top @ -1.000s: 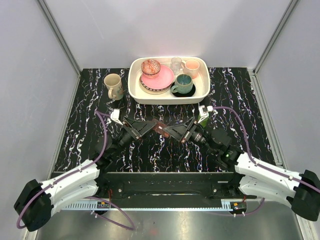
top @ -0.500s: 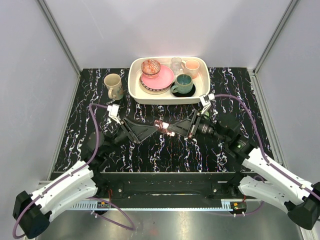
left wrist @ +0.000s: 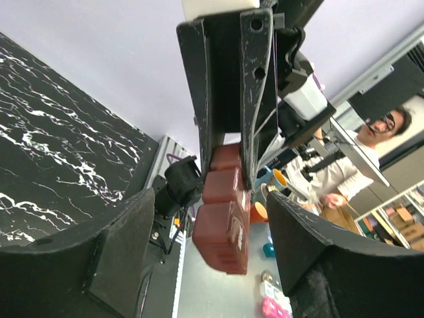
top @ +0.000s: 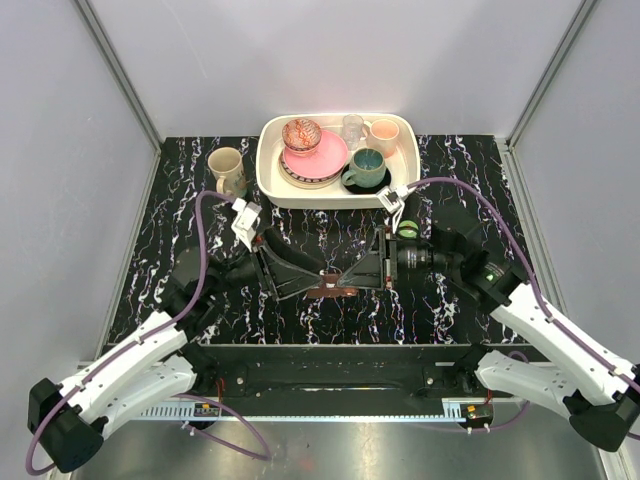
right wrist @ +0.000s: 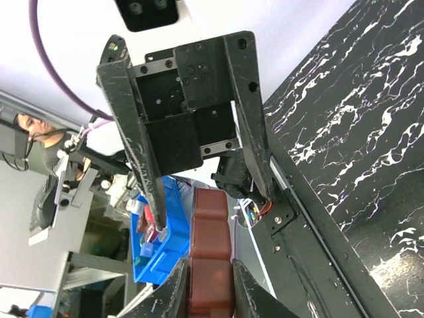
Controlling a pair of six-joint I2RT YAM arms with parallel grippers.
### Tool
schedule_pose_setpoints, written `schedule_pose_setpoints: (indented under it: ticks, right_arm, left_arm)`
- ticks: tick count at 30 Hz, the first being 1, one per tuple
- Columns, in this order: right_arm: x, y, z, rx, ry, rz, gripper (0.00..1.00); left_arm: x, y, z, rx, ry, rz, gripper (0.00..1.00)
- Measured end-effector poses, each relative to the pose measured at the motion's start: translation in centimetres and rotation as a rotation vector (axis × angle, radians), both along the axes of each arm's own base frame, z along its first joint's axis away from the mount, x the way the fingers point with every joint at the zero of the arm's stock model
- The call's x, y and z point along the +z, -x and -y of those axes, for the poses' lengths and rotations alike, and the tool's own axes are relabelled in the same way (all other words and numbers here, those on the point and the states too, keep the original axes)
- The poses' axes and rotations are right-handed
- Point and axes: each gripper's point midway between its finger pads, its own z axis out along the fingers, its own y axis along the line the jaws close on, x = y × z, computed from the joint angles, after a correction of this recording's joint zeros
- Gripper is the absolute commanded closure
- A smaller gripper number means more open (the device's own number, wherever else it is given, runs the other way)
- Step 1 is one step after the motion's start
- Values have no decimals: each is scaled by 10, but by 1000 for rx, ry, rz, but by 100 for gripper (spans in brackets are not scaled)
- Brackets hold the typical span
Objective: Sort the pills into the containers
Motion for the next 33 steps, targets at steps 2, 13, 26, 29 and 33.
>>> schedule_pose_setpoints:
  ticks: [2,13,26,29,33]
  right_arm:
    - [6,5,3,19,4,32,100]
    - [8,9,10,35,36,103,100]
    - [8,9,11,39,43,125,100]
    - [7,8,11,38,47,124,100]
    - [9,7,10,38,46,127,100]
  left_arm:
    - [1,6,0,-32,-7,16,30]
    - [-7,22,6,-165,-40,12,55]
    - [-4,26,7,-212,-26,10,58]
    - [-3,27,7,-220,-21,10,57]
    - [-2,27,7,-224,-17,11,60]
